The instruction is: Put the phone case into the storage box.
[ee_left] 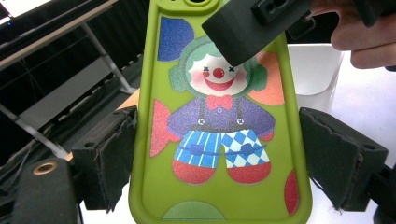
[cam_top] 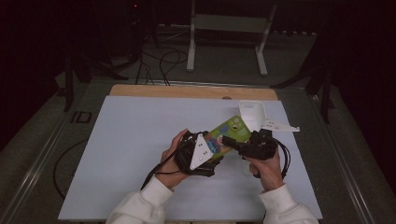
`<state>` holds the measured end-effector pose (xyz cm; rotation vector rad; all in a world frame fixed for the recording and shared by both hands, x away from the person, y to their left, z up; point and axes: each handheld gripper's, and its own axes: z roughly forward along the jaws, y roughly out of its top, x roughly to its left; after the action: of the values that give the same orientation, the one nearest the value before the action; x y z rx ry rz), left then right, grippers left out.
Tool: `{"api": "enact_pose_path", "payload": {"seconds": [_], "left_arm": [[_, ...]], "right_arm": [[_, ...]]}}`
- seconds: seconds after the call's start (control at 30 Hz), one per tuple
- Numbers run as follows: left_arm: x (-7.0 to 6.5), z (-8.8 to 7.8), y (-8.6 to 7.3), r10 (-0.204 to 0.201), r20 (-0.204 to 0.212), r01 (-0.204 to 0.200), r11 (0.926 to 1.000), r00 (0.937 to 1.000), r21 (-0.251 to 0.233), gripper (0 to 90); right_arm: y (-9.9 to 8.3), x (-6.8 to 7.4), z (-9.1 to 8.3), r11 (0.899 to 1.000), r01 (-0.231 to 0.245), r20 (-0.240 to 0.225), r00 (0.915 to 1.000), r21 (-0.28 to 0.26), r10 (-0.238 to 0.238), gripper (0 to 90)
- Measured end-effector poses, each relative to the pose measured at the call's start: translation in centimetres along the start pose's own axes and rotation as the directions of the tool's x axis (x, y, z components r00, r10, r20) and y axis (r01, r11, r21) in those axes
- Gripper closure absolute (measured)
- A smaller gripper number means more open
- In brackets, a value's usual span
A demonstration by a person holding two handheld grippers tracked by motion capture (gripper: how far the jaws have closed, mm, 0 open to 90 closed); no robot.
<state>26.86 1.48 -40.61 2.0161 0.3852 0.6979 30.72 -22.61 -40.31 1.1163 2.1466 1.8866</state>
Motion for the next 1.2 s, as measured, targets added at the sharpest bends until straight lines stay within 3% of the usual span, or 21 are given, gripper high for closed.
{"api": "enact_pose_path", "payload": {"seconds": [0.2, 0.5, 0.77, 0.93, 1.2], "left_arm": [[0.0, 0.1, -0.2, 0.003, 0.008, -0.003, 1.0000, 1.0000, 0.005, 16.3], [-0.1, 0.6, -0.6, 0.001, 0.020, -0.002, 0.9994, 0.9998, 0.034, 16.1], [-0.4, 1.2, -0.8, 0.007, -0.011, -0.007, 0.9979, 0.9999, 0.064, 15.6], [-0.3, 1.1, -1.0, -0.001, -0.005, 0.002, 0.9981, 1.0000, 0.062, 15.5], [0.2, 0.8, -0.9, -0.040, -0.002, 0.040, 0.9980, 0.9992, 0.048, 13.8]], "right_arm": [[-0.1, -0.1, 0.1, 1.000, -0.019, -0.033, 0.9993, 0.023, 0.020, 58.5], [-0.1, 0.1, 0.3, 0.998, -0.049, -0.090, 0.9946, 0.043, 0.052, 80.6], [-0.2, 0.7, 0.7, 0.998, -0.030, -0.081, 0.9961, 0.055, 0.035, 86.8], [-0.2, 0.8, 0.8, 0.998, -0.017, -0.069, 0.9974, 0.061, 0.022, 88.0], [-0.1, 0.8, 0.7, 0.998, -0.009, -0.050, 0.9987, 0.060, 0.012, 88.2]]}}
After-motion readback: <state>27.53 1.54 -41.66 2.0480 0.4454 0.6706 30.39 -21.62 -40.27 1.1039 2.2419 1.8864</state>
